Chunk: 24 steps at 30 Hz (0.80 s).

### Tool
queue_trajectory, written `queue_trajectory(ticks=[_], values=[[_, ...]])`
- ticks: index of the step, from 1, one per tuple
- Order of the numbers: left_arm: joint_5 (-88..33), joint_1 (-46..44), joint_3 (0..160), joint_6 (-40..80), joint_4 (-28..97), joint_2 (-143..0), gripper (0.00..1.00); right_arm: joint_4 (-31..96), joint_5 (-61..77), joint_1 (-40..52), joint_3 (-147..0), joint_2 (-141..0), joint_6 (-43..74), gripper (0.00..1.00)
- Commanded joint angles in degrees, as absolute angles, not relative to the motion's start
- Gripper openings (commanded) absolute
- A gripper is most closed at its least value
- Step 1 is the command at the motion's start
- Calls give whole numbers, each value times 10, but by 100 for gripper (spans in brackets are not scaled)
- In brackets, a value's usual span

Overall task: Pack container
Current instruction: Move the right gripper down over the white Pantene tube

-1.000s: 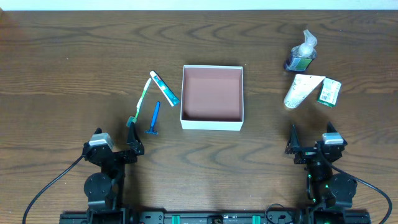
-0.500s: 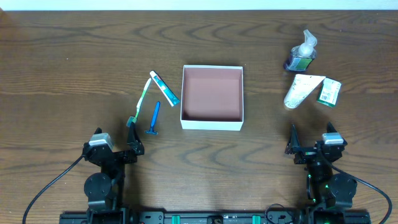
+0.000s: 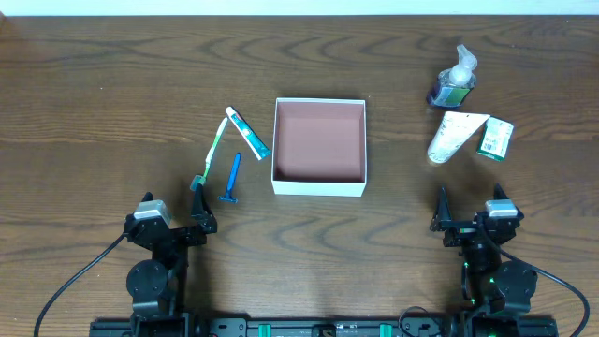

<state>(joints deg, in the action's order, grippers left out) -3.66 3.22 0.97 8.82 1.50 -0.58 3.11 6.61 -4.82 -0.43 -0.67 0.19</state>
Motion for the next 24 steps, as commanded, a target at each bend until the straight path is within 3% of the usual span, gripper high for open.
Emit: queue_trajectory(ticks=[1,14,19,24], values=[[-41,31,2,88,38,-2,98,28,58,-60,-3,-3,-10,99],[-41,31,2,88,38,-2,98,33,174,-60,-23,-8,105,99],[-41,31,2,88,38,-2,98,113,174,-60,-118,-60,100,99],[-41,31,2,88,38,-2,98,236,166,-60,-297,-213,72,99]])
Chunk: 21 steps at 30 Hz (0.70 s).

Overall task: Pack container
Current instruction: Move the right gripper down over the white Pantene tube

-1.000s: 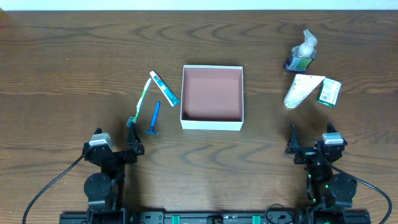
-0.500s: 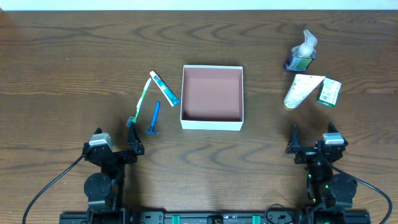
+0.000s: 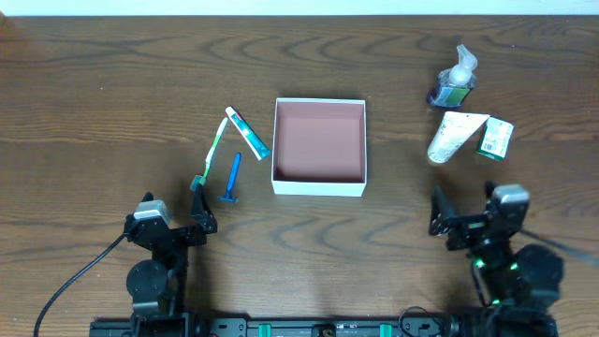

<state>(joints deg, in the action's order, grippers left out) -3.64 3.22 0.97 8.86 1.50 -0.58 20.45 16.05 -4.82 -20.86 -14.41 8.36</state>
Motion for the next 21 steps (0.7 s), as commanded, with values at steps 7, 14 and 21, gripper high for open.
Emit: queue_trajectory(ticks=[7,14,21], values=[[-41,31,2,88,38,-2,98,401,250,-60,-554,-447,-9,99],[-41,31,2,88,38,-2,98,619,237,-60,-743,-625,-74,99],[-41,31,2,88,38,-2,98,744,305,-60,-836,-737,-67,99]])
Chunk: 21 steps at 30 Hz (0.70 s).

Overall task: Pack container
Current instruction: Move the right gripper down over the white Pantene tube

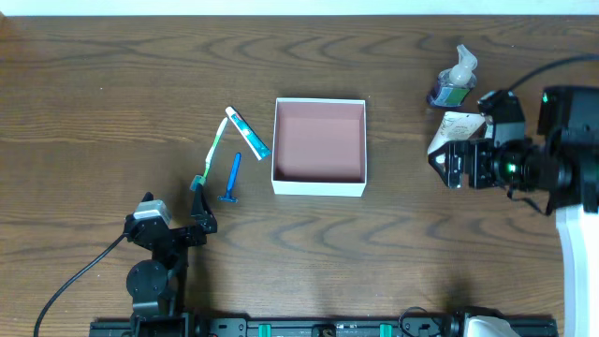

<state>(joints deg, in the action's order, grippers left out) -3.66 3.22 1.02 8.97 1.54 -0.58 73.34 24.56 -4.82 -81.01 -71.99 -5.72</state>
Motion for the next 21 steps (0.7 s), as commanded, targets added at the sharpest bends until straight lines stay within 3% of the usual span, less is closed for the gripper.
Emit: queue_trajectory(ticks=[1,3,7,14,21], values=[[-41,31,2,88,38,-2,98,744,340,-60,-836,-740,-60,99],[-41,31,2,88,38,-2,98,757,424,-60,-836,-744,-55,99],[-41,31,2,88,38,-2,98,755,450,-60,-836,-742,-108,99],[-41,31,2,88,38,-2,98,696,149,-60,-836,-723,-41,99],[-41,31,2,88,38,-2,98,583,98,-60,-835,-732,-86,99]])
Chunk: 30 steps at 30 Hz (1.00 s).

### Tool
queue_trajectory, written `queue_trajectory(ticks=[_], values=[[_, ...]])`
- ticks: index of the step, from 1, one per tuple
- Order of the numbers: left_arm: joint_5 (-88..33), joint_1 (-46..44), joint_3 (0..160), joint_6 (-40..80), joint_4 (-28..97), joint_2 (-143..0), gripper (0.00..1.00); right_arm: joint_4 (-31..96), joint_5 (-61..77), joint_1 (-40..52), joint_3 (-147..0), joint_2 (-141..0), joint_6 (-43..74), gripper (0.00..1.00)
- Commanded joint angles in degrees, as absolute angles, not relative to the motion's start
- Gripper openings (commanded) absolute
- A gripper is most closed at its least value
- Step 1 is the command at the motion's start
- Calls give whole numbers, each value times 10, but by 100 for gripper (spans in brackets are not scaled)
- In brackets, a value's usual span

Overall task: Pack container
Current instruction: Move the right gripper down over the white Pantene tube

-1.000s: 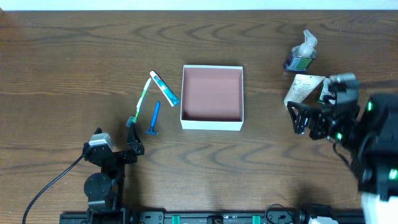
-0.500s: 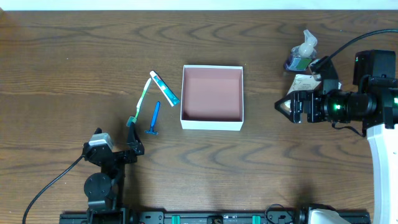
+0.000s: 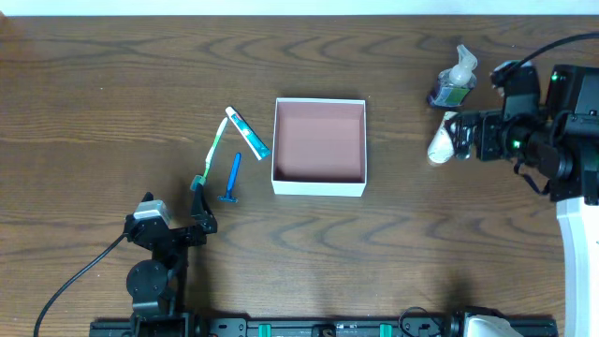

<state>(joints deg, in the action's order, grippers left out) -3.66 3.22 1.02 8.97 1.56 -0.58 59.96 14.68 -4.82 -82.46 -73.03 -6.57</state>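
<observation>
A white box (image 3: 318, 185) with a reddish-brown inside stands open at the table's middle. Left of it lie a small toothpaste tube (image 3: 248, 133), a green-and-white toothbrush (image 3: 211, 153) and a blue razor (image 3: 231, 178). At the right lie a white tube (image 3: 437, 145) and a pump soap bottle (image 3: 454, 80). My right gripper (image 3: 460, 136) hangs open over the white tube's wide end, its fingers to either side. My left gripper (image 3: 203, 211) rests shut at the front left, just below the toothbrush head.
The right arm's body (image 3: 552, 140) covers the table to the right of the white tube. Cables run from both arm bases along the front edge. The wooden table (image 3: 112, 103) stretches wide behind and beside the box.
My right gripper has moved back and slightly right, from beside the white tube's cap end to over its wide end. The arm now covers the green box. The left arm has stayed put.
Both arms rested at the front edge, with the green box lying beside the white tube. The right arm then rose at its base, stood next to the white tube's cap, and now hangs open over that tube. None of the objects has moved.
</observation>
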Motion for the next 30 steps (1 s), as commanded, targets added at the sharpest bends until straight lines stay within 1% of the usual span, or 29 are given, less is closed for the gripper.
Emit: queue_trajectory(ticks=[1,4,10,16,30], values=[[-41,31,2,88,38,-2,98,571,98,-60,-835,-736,-96,99],[-41,31,2,88,38,-2,98,547,99,-64,-835,-758,-123,99],[-41,31,2,88,38,-2,98,526,149,-84,-835,-826,-123,99],[-41,31,2,88,38,-2,98,529,163,-86,-835,-886,-123,97],[-41,31,2,88,38,-2,98,525,204,-75,-835,-896,-103,98]])
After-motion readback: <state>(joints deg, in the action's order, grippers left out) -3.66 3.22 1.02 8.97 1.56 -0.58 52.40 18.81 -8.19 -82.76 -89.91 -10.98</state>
